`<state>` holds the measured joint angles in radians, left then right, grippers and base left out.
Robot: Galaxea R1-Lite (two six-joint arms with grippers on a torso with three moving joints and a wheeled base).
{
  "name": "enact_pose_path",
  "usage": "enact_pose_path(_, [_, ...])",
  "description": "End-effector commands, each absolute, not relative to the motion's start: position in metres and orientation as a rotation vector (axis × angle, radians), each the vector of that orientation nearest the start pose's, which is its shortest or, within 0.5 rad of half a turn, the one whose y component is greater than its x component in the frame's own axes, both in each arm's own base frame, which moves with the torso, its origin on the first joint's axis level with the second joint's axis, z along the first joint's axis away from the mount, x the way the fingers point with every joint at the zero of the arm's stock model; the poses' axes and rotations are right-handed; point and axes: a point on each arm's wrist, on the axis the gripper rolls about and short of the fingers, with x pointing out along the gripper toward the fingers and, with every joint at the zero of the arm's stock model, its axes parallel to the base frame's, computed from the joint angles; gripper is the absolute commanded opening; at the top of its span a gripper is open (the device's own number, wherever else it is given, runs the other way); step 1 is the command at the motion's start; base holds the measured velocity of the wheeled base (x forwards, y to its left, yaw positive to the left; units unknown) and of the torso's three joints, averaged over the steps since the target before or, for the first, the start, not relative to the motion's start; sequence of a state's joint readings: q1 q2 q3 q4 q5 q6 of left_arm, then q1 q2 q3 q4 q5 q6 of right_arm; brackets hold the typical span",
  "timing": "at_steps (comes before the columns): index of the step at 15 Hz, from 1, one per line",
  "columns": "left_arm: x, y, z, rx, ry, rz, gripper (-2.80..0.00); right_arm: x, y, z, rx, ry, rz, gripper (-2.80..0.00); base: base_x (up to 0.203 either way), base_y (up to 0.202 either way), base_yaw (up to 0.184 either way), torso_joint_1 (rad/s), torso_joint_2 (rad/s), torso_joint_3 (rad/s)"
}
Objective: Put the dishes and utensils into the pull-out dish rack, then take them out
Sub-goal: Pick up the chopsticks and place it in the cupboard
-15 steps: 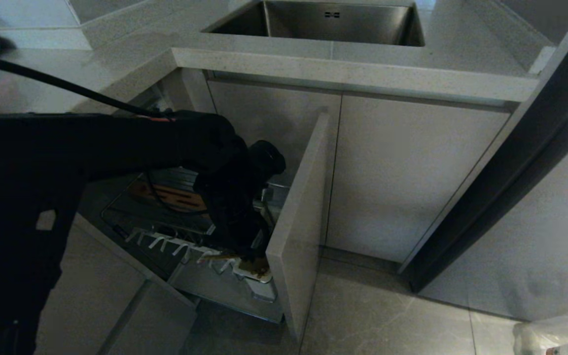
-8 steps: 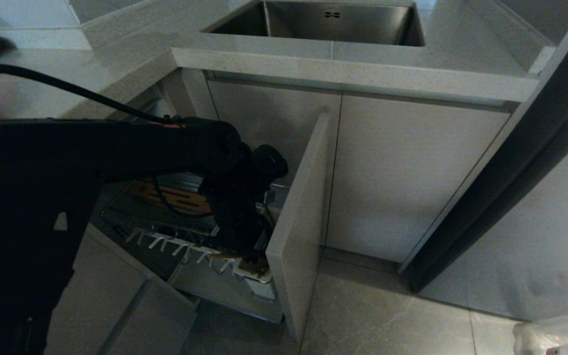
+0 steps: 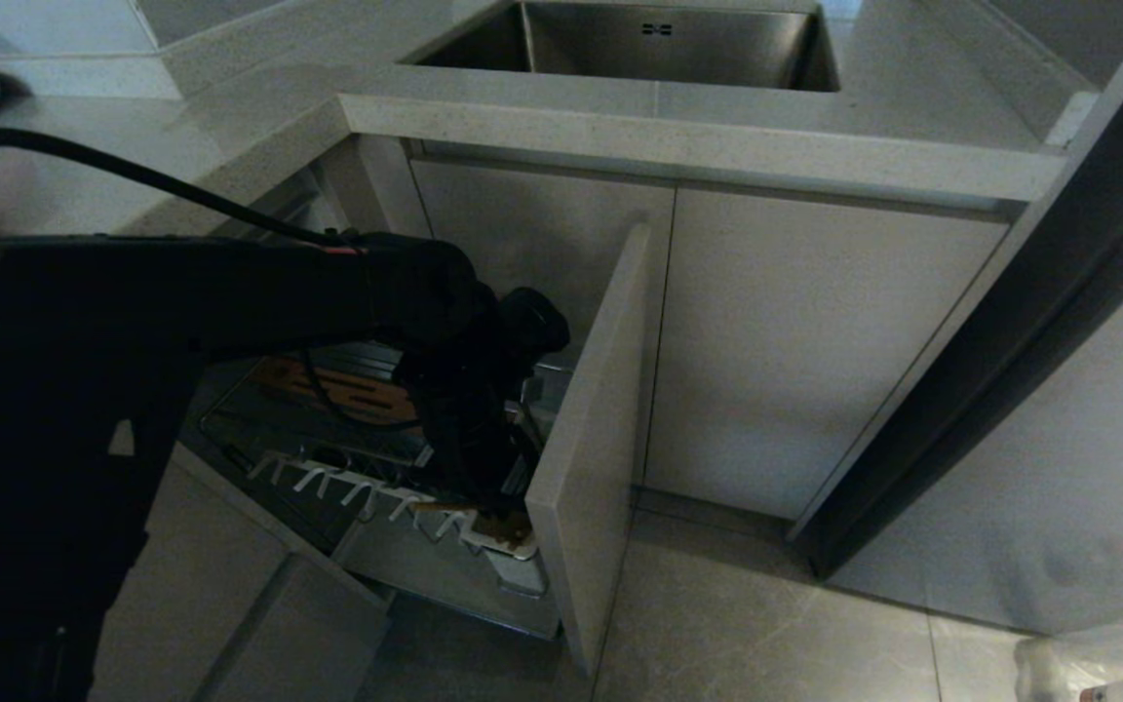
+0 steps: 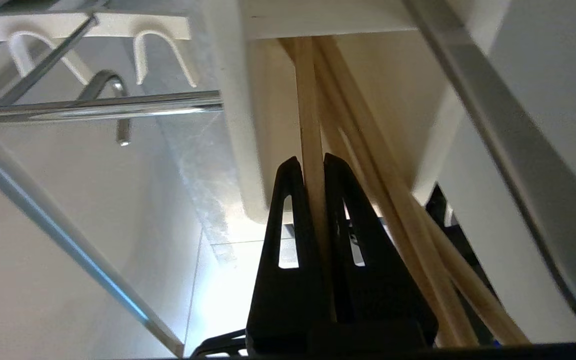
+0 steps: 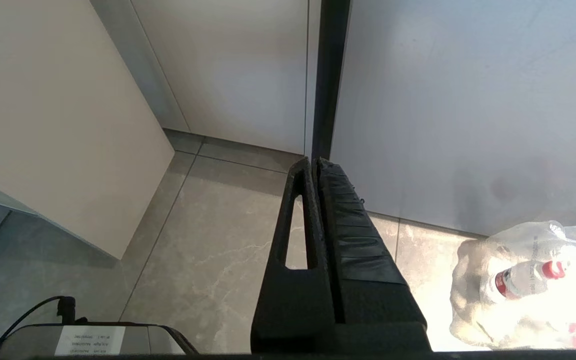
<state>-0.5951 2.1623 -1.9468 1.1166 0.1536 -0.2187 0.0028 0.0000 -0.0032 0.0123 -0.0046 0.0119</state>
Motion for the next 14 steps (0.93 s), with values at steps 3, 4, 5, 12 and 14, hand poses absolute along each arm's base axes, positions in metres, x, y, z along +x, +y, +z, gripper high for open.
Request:
enact_pose_path(3, [0.314,-0.208,0.187,0.308,1.272,-0.222,0.0,-0.023,0.0,0.075,0.012,0.009,-0.002,-2.8,0.0,0.0,0.0,0.0,0.0,0.0])
enact_pose_path(4, [0.314,-0.208,0.187,0.308,1.271,-0.222,0.0,-0.023,0.0,0.075,0.012,0.01,-0.002,-2.8,0.0,0.0,0.0,0.0,0.0,0.0])
enact_pose_path(5, [0.315,-0.209,0.187,0.307,1.27,-0.223,0.0,-0.023,0.0,0.075,0.012,0.01,-0.002,-2.8,0.0,0.0,0.0,0.0,0.0,0.0])
enact_pose_path(12, [0.306,-0.204,0.205,0.309,1.203,-0.186,0.0,-0.023,0.0,0.075,0.012,0.009,-0.002,-2.8,0.0,0.0,0.0,0.0,0.0,0.0])
enact_pose_path(14, [0.304,-0.203,0.21,0.303,1.192,-0.187,0.0,-0.023,0.0,0.075,0.012,0.011,-0.002,-2.8,0.0,0.0,0.0,0.0,0.0,0.0])
